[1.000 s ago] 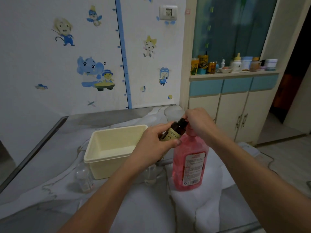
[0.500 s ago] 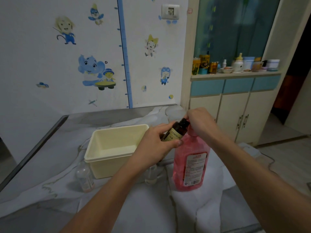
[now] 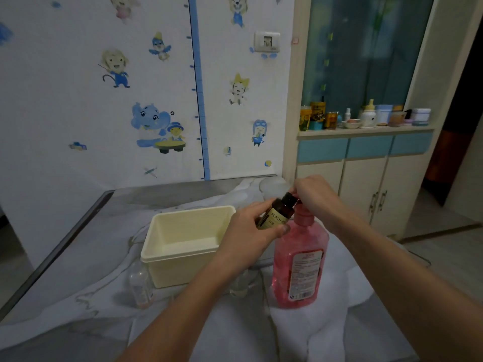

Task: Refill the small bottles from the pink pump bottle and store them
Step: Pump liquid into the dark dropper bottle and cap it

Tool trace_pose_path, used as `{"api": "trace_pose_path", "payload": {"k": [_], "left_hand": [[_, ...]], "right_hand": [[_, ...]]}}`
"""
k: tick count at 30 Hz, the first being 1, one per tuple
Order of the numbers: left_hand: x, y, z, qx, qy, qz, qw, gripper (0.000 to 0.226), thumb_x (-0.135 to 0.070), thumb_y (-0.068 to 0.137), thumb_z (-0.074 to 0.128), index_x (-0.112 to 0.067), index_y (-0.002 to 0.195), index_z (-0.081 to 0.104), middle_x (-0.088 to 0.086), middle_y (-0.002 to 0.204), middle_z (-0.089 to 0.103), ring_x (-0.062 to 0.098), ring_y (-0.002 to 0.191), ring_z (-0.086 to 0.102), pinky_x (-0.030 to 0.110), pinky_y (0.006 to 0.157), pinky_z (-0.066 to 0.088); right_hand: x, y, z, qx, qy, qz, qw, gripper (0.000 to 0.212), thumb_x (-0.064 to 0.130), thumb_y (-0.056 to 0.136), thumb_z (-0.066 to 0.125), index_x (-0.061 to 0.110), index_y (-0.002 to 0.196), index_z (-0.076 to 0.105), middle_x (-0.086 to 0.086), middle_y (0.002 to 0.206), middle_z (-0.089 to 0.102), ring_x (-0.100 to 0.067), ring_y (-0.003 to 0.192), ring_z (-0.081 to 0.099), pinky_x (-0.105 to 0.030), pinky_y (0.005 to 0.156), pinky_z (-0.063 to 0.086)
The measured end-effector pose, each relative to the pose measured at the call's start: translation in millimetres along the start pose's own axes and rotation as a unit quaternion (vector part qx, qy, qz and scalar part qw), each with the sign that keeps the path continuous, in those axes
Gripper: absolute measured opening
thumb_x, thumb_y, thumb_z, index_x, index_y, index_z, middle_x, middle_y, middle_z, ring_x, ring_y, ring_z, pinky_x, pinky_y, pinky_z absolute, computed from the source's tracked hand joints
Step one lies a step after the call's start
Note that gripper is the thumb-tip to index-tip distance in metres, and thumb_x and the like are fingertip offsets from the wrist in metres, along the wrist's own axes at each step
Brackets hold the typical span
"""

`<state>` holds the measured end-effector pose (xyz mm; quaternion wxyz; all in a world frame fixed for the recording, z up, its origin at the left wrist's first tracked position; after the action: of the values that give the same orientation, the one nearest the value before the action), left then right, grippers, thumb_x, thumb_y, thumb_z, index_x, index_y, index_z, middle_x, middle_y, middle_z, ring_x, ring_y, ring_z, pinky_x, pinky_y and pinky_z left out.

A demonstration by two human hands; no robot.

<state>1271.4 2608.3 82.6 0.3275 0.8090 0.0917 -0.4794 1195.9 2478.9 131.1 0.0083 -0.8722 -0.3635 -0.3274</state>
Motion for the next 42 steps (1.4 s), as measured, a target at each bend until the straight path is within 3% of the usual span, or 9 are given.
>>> {"api": "trace_pose_path", "payload": {"k": [4, 9, 16, 19, 21, 25, 31, 35, 42], "left_hand": [[4.5, -5.7, -1.2, -0.018, -0.012, -0.022, 1.000, 0.042, -0.017, 0.077, 0.077, -0.037, 0.108, 0.056, -0.019, 0.100, 0.064, 0.002, 0.088, 0.064, 0.012, 0.070, 0.050], [11.3, -9.5, -9.3, -0.027, -0.016, -0.040, 0.999, 0.039, -0.018, 0.077, 0.076, -0.030, 0.106, 0.053, -0.016, 0.106, 0.060, 0.010, 0.093, 0.062, 0.027, 0.078, 0.054], [9.6, -13.4, -29.2, -0.054, -0.025, -0.053, 0.997, 0.040, -0.018, 0.076, 0.077, -0.025, 0.107, 0.052, -0.007, 0.113, 0.060, 0.015, 0.092, 0.064, 0.036, 0.080, 0.057], [13.2, -18.9, -36.5, -0.059, -0.030, -0.062, 0.996, 0.042, -0.015, 0.076, 0.077, -0.023, 0.108, 0.051, -0.006, 0.113, 0.060, 0.018, 0.092, 0.065, 0.039, 0.081, 0.058], [16.1, -21.7, -40.0, -0.060, -0.033, -0.063, 0.996, 0.043, -0.014, 0.076, 0.078, -0.023, 0.109, 0.051, -0.006, 0.113, 0.059, 0.019, 0.093, 0.065, 0.039, 0.081, 0.058], [23.4, -26.8, -50.6, -0.084, -0.046, -0.073, 0.993, 0.047, -0.011, 0.073, 0.080, -0.018, 0.109, 0.051, 0.000, 0.116, 0.059, 0.025, 0.090, 0.067, 0.041, 0.077, 0.058], [35.4, -40.0, -77.7, -0.122, -0.027, -0.087, 0.988, 0.049, -0.005, 0.073, 0.077, -0.020, 0.112, 0.050, -0.005, 0.116, 0.057, 0.016, 0.093, 0.064, 0.031, 0.081, 0.054], [51.1, -50.7, -94.2, -0.137, -0.029, -0.104, 0.985, 0.049, -0.013, 0.075, 0.079, -0.023, 0.112, 0.049, -0.007, 0.120, 0.055, 0.015, 0.098, 0.061, 0.028, 0.081, 0.050], [68.7, -63.8, -108.3, -0.143, -0.030, -0.109, 0.983, 0.050, -0.011, 0.075, 0.079, -0.022, 0.113, 0.050, -0.003, 0.122, 0.056, 0.018, 0.098, 0.063, 0.028, 0.081, 0.051]], "right_hand": [[9.2, -2.6, -1.6, 0.043, 0.007, 0.002, 0.999, 0.020, 0.005, 0.087, 0.058, 0.002, 0.102, 0.071, -0.009, 0.101, 0.072, -0.018, 0.097, 0.067, -0.018, 0.078, 0.047], [8.3, 2.1, -2.0, 0.055, 0.036, 0.012, 0.998, 0.019, 0.000, 0.083, 0.061, -0.003, 0.099, 0.071, -0.011, 0.104, 0.072, -0.018, 0.098, 0.067, -0.031, 0.091, 0.052], [7.4, -1.2, -8.4, 0.017, 0.159, 0.036, 0.986, 0.029, 0.023, 0.091, 0.041, 0.010, 0.074, 0.061, -0.005, 0.083, 0.066, -0.015, 0.068, 0.060, -0.027, 0.062, 0.045], [22.7, -12.8, -25.6, -0.082, 0.138, -0.045, 0.986, 0.025, 0.026, 0.092, 0.045, 0.012, 0.082, 0.063, -0.005, 0.082, 0.065, -0.015, 0.062, 0.055, -0.034, 0.062, 0.048], [41.2, -27.3, -31.9, -0.106, 0.150, -0.129, 0.974, 0.021, 0.023, 0.092, 0.047, 0.014, 0.082, 0.064, 0.000, 0.076, 0.062, -0.010, 0.061, 0.053, -0.021, 0.053, 0.043], [73.2, -59.1, -2.9, 0.111, 0.114, -0.231, 0.960, 0.017, 0.025, 0.093, 0.050, 0.021, 0.081, 0.063, 0.003, 0.074, 0.065, -0.007, 0.060, 0.056, -0.018, 0.054, 0.046], [87.5, -113.2, 90.9, 0.368, -0.098, -0.316, 0.869, 0.014, 0.024, 0.089, 0.057, 0.019, 0.096, 0.067, 0.005, 0.092, 0.070, -0.008, 0.072, 0.064, -0.026, 0.070, 0.056], [77.7, -145.8, 157.0, 0.344, -0.208, -0.428, 0.809, 0.033, 0.022, 0.088, 0.058, 0.026, 0.120, 0.054, 0.005, 0.125, 0.055, -0.014, 0.106, 0.056, -0.034, 0.090, 0.050], [76.3, -169.4, 209.7, 0.287, -0.214, -0.583, 0.729, 0.036, 0.007, 0.083, 0.056, 0.012, 0.119, 0.058, -0.004, 0.132, 0.051, -0.029, 0.114, 0.051, -0.044, 0.080, 0.051]]}}
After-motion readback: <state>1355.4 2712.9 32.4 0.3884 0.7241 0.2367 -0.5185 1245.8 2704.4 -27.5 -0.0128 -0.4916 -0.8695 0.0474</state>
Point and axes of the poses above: each hand's wrist, its own y-axis towards the middle knuckle, its own z-axis out of the palm, x = y × z, the point moved 4 cm from there along y, towards the middle knuckle
